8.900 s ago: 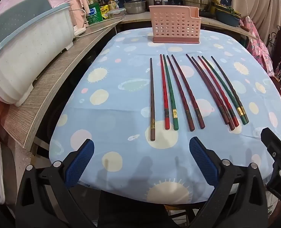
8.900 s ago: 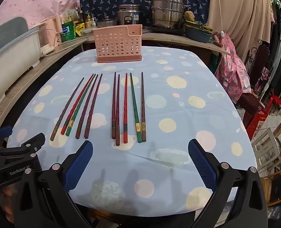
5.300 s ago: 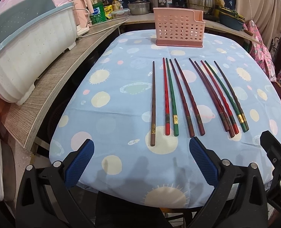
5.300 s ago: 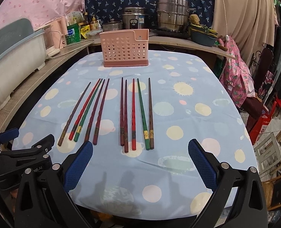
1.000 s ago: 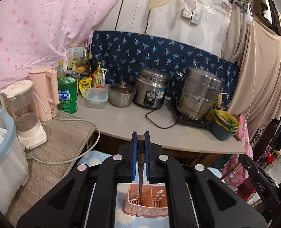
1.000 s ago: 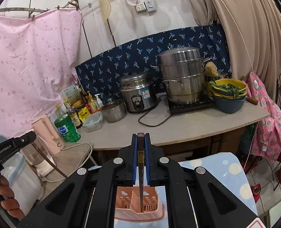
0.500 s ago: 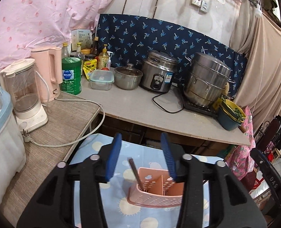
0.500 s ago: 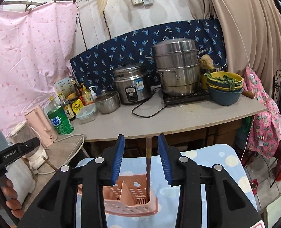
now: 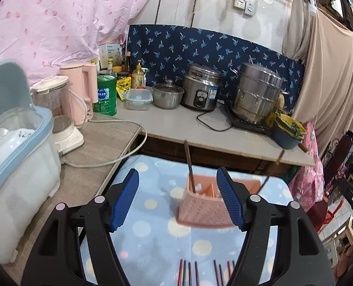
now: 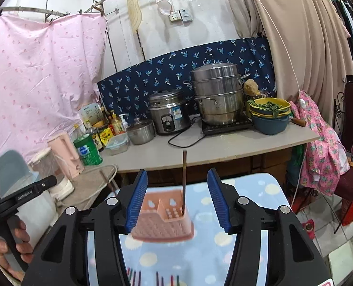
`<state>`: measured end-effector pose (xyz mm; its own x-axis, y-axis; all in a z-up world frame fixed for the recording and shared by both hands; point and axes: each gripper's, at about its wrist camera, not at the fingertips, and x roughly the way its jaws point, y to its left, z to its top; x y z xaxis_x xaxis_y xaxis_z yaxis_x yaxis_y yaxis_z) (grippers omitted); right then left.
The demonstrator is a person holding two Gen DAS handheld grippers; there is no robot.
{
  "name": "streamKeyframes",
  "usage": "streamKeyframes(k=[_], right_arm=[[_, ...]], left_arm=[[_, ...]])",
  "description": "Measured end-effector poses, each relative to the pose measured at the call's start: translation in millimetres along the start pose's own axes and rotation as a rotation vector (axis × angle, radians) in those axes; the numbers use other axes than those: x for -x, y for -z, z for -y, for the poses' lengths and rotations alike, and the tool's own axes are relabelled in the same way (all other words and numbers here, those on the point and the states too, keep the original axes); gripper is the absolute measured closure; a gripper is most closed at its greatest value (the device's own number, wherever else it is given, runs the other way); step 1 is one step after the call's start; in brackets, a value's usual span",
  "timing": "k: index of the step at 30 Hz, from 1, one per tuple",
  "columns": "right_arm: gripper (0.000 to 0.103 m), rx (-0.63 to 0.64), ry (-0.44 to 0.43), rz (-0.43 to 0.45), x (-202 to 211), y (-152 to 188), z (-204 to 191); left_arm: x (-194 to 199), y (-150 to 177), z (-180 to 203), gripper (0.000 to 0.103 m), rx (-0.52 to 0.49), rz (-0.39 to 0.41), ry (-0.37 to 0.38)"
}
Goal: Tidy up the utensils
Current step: 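Move the open right tool back over the remaining chopsticks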
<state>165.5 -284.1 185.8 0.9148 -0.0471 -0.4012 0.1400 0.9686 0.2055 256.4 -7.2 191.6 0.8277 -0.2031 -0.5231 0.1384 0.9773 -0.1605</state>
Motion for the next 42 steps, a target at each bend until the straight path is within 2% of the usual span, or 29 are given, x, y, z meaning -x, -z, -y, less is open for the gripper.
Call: streamKeyframes(k=[13,24,32,36,42], right_arm=[[0.051,0.039,0.018,-0.111,73,100,4],[0.051,0.033,0.036,-0.238,101,178,10],[0.051,0.035,0.068,-0.331,106,229,15],[0.055,0.050,0.064,-0.361,106,246,13],[0.068,0.061,0.048,-0.422,99,268,8]], left_arm=[[43,115,-2,0.039,-0.091,-0.135,-0.017],[74,202,-7,0.039,-0.113,-0.206,-0.024],[78,246,-10,0.039,-0.121,-0.266,-0.013],[80,265,-9,0.039,-0.139,-0.283,-0.012],[78,287,-4,0.039,-0.156,-0.319,0.002]])
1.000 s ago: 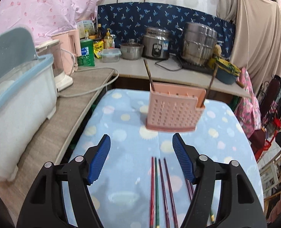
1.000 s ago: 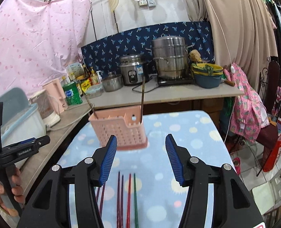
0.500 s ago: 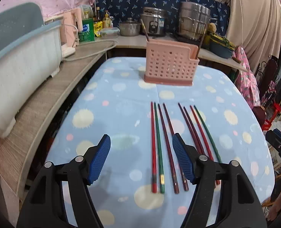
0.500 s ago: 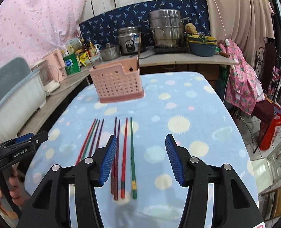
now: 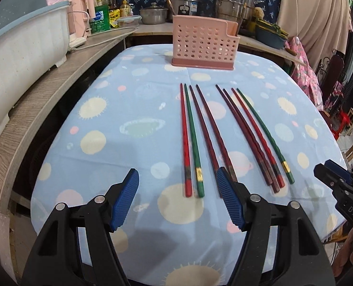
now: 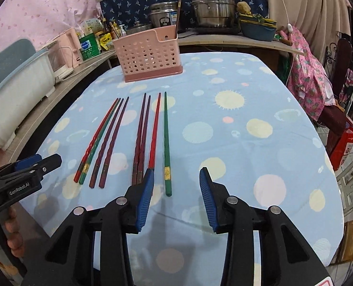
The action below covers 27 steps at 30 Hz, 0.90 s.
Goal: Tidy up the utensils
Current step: 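Move the open right tool back over the remaining chopsticks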
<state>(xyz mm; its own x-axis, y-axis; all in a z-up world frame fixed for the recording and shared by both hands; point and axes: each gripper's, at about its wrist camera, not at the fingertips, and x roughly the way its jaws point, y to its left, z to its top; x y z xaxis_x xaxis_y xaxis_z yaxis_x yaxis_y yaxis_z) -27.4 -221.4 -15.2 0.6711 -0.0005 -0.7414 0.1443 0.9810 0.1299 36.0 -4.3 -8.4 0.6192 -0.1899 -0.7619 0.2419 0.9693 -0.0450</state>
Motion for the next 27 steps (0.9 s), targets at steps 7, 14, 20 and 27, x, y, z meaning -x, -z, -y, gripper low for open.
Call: streamKeyframes(k=[7,14,20,27], right_arm=[[0.069,0.009,-0.006,-0.032,-11,6,-4],[0.069,0.011,-0.010,-0.046,-17,6,-5],[0.070,0.008,-0.012,-0.052,-21,4,-4],[0.074,0.006,-0.021,-0.057,-26,1,-3]], left_arm=[[-8,11,7,0.042,-0.020,-0.033,0.022],[-22,12,12,0.055,-0.011,-0.071,0.086],[-37,14,10,0.066,0.020,-0.116,0.109],[-45,13,9,0.068,0.039,-0.133,0.126]])
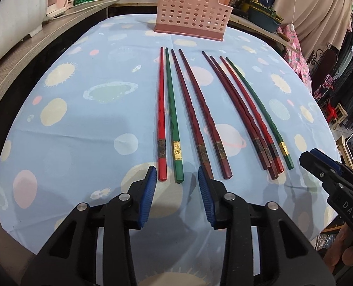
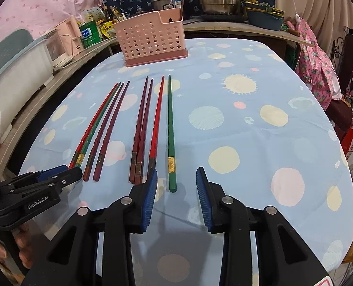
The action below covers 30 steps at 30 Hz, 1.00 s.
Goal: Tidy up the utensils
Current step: 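Move the open right tool back over the remaining chopsticks, then close the right tool on a green chopstick with gold band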
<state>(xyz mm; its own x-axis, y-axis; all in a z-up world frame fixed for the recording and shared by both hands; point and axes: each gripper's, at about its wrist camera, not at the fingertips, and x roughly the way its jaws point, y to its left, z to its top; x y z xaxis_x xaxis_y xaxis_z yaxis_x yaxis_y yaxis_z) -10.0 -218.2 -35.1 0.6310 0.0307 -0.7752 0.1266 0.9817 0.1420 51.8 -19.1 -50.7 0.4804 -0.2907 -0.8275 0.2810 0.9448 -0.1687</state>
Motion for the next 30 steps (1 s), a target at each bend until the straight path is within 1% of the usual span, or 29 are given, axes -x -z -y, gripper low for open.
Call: streamKeyframes(k=[2,5,6,7,10,12,16,21,23,27,28,30], right_arm=[[0.076,-0.003,-0.005,-0.005,-3,-1,0],[0.078,-0.008,-0.010,-0.010,-7,-1,1],[0.079,-0.010,-0.012,-0.012,-8,-1,1],[0.080,-0.014,-0.015,-0.015,-10,-1,1],[0.083,-0.017,-0.017,-0.020,-13,-2,2],[0.083,-0.018,-0.017,-0.020,-13,-2,2],[0.083,-0.019,-0.016,-0.014,-12,-3,2],[0.083,-0.024,-0.016,-0.012,-10,-4,3],[0.083,-0.025,-0.017,-0.010,-10,-5,3],[0.083,-0.024,-0.016,-0.014,-10,-4,3],[0.083,-0.024,-0.015,-0.015,-10,-4,3],[0.083,-0.025,-0.015,-0.019,-12,-4,4]], left_arm=[[-1,-1,-1,0.069,0.005,0.002,0.003],[-2,-2,-2,0.078,0.007,0.002,0.006],[-2,-2,-2,0.084,0.008,-0.002,0.015],[-3,-3,-2,0.087,0.009,-0.004,0.019],[-3,-3,-3,0.088,0.011,-0.008,0.024],[-3,-3,-2,0.088,0.009,-0.005,0.014],[5,-5,-1,0.088,0.004,0.017,0.003],[16,-8,4,0.087,-0.011,0.046,0.012],[13,-8,3,0.087,-0.007,0.035,0.005],[2,-7,-11,0.087,0.042,-0.003,-0.011],[0,-7,-13,0.085,0.047,-0.006,-0.009],[0,-6,-13,0.085,0.041,-0.002,-0.013]])
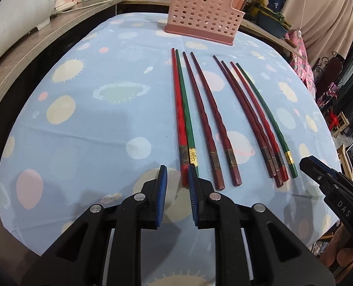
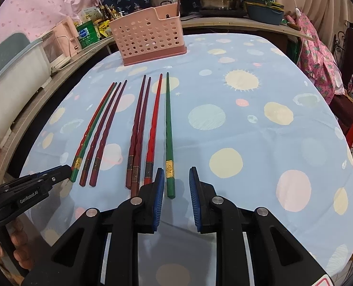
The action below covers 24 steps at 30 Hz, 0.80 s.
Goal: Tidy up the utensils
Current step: 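Close the right tool on a green chopstick with gold band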
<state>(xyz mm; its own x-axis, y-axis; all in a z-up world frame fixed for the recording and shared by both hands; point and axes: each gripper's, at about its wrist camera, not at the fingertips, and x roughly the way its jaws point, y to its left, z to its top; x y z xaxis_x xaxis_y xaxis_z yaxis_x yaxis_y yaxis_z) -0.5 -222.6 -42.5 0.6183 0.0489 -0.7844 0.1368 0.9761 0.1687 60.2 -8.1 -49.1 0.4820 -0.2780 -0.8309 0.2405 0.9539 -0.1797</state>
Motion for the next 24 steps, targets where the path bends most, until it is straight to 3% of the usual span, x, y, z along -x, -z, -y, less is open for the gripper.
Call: streamKeyframes(k=[15,24], right_arm=[[0.083,0.012,-0.004,-0.009,-4,3,-3],[0.083,0.009,-0.003,-0.008,-4,2,-2]], left_arm=[[-1,0,-3,0.086,0.010,-0.004,0.011],[-1,-2,-11,0.086,0.023,0.006,-0.031]])
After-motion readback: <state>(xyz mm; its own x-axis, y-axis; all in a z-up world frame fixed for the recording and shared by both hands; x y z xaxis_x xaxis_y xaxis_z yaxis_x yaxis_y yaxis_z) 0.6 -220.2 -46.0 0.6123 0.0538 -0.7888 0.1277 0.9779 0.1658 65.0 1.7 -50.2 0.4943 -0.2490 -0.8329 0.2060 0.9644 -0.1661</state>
